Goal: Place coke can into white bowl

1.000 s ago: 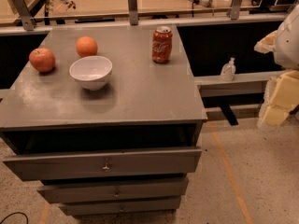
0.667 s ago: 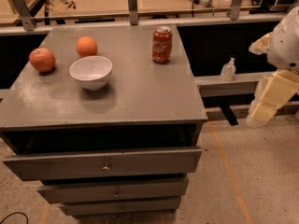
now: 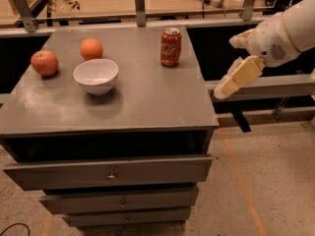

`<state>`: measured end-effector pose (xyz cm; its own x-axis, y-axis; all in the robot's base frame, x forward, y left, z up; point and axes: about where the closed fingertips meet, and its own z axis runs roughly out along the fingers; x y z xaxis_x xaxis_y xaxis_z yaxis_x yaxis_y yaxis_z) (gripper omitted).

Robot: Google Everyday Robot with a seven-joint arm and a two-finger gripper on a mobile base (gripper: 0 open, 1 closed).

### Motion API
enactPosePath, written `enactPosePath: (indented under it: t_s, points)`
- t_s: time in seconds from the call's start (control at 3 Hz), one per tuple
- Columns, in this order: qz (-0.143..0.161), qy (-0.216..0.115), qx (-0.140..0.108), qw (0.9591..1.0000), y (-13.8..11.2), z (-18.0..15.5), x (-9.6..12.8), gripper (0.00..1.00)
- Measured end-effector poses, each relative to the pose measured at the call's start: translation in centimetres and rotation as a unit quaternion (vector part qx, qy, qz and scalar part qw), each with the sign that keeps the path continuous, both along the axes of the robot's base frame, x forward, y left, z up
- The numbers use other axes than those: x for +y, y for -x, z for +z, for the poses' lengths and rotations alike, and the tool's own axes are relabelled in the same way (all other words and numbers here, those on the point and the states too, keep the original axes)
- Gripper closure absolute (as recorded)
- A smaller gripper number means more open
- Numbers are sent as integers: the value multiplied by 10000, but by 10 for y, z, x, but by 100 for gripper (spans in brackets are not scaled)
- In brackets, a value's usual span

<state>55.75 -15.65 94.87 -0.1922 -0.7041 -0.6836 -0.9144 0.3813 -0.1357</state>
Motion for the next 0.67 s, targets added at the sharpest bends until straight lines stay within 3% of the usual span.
enactPosePath:
  t_s: [0.33,0.67]
  points:
    - [120,-823,-67,9965,-56,-7,29,0]
    - [119,-824,-67,9965,-57,-7,29,0]
